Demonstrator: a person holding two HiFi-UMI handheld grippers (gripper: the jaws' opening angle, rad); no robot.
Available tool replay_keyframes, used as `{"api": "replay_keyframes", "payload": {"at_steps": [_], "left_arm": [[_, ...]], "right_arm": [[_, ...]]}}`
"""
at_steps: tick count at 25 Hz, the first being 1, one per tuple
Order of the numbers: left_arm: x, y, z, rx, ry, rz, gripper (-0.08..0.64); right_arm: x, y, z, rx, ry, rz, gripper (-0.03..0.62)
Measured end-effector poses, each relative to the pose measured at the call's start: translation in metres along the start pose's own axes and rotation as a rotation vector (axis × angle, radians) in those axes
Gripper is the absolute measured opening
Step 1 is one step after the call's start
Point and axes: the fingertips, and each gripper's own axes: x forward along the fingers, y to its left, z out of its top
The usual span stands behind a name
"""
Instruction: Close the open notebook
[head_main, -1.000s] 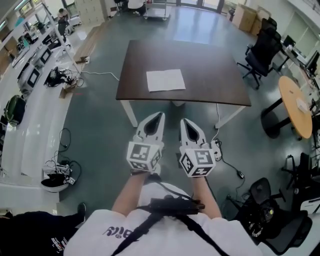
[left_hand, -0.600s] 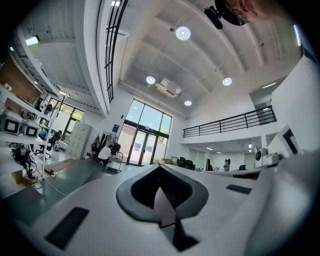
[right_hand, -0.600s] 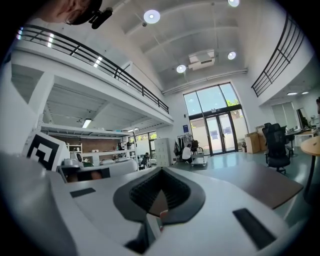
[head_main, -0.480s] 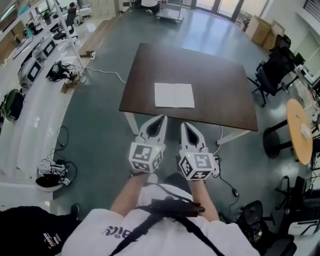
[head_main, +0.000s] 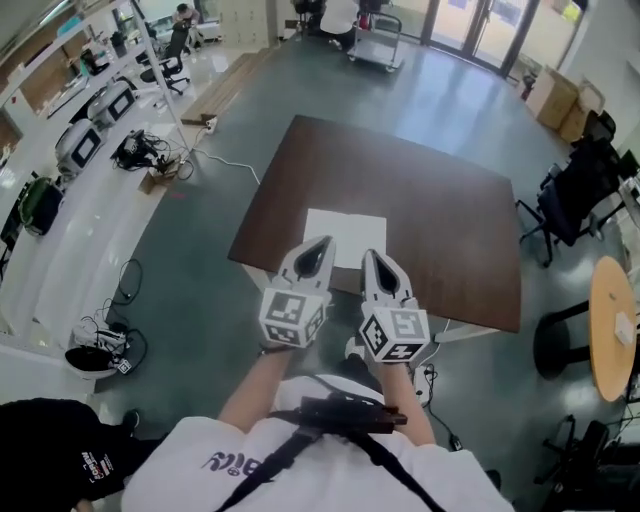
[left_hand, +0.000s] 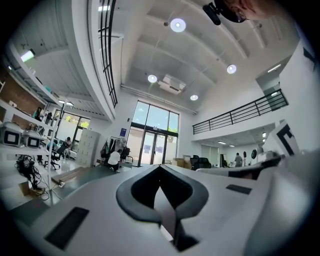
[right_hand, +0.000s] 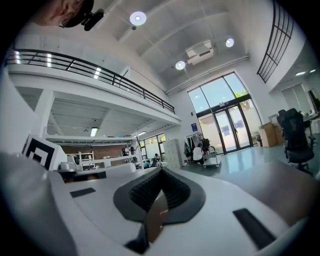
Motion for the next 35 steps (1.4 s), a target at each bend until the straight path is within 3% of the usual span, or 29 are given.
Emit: {"api": "replay_keyframes", "payload": {"at_steps": [4,10,15,20,27,35], "left_arm": [[0.076,-0.011,0.007,0.015,-0.036,0.06,0.009],[0.148,-0.027,-0.01,0.025,-0.023,0.155,0.009],[0.16,-0.008,-0.039,0.0,0.028,0.255,0.009],[0.153,0.038,-0.072,-0.072,0.066,0.365,0.009],[0.139,0.106,-0.174,-0.22,0.281,0.581,0.009],[0.102,0.16,-0.282,-0.381,0.522,0.634,0.012]], "right_arm": [[0.033,-0.061,0.025,-0.045,-0.017,0.071,-0.006],[0.073,-0.153,0.032,0.007,0.018,0.129,-0.006],[0.099,-0.165,0.017,0.014,0.076,0.223,-0.006],[0.129,-0.164,-0.002,0.009,0.121,0.291,-0.006],[0.18,-0.192,-0.032,0.036,0.205,0.334,-0.006],[0.22,-0.161,-0.068,0.017,0.304,0.383,-0.006]]}}
